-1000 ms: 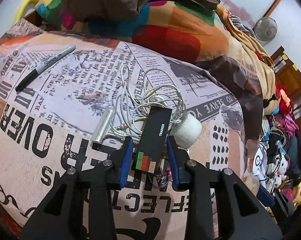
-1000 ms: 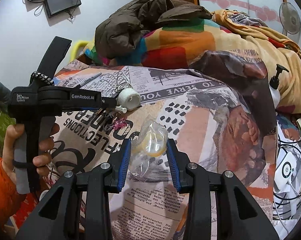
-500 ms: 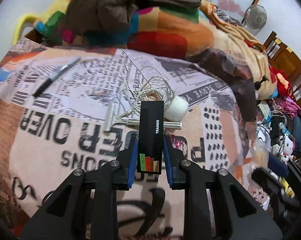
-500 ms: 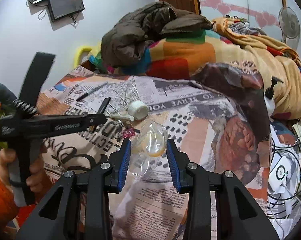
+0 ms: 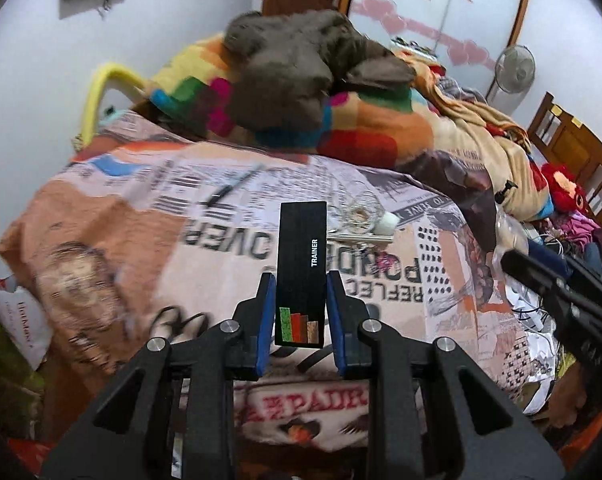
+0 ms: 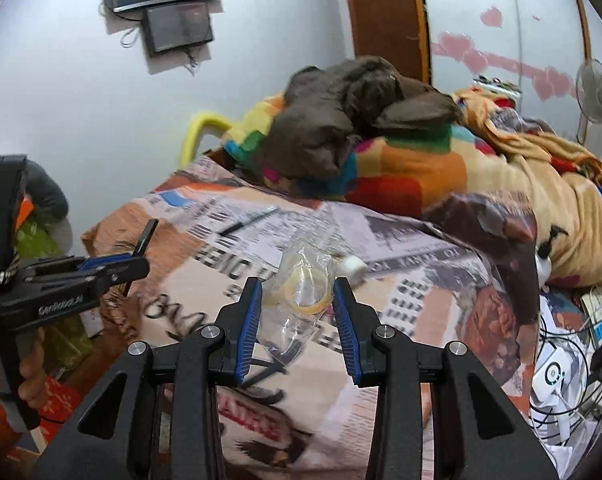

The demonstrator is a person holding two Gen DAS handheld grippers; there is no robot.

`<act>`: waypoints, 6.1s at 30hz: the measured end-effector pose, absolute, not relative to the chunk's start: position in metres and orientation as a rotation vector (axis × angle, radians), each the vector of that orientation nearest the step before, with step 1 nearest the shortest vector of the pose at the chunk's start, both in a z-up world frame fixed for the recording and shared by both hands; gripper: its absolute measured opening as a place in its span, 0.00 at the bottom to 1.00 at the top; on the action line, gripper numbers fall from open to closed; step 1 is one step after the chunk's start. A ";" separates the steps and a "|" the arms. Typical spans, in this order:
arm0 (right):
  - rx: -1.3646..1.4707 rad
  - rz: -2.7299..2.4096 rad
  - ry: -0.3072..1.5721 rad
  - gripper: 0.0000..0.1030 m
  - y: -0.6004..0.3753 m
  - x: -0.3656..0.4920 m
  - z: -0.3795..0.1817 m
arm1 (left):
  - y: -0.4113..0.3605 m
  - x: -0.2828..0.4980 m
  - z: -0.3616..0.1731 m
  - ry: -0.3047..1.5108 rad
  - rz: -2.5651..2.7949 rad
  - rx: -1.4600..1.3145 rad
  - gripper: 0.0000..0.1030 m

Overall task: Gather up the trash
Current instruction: 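Carry the box and bag with both tools over the white bin, then open both tools to drop the box and bag into the bin, then raise both empty tools back over the items on the bed, then grasp the white earphone cable with the left tool while the right tool grasps the razor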

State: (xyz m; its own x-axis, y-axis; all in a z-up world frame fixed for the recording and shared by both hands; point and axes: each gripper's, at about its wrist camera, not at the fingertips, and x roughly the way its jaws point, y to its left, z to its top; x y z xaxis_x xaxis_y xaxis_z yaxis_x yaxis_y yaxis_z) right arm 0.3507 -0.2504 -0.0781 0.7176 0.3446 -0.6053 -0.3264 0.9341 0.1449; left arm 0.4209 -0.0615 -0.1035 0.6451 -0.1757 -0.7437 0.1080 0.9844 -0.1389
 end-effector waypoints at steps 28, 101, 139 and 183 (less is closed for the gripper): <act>-0.162 0.782 0.746 0.32 -0.012 0.246 -0.080 | 0.173 0.191 -0.118 0.779 0.269 -0.273 0.23; -0.203 0.874 0.912 0.46 0.006 0.250 -0.119 | 0.151 0.189 -0.173 0.940 0.348 -0.272 0.32; 0.025 0.340 0.836 0.66 -0.294 0.399 -0.133 | -0.101 0.429 -0.153 0.967 -0.098 -0.118 0.51; -0.121 0.583 1.047 0.10 -0.237 0.490 -0.171 | -0.080 0.487 -0.208 1.030 -0.148 -0.159 0.51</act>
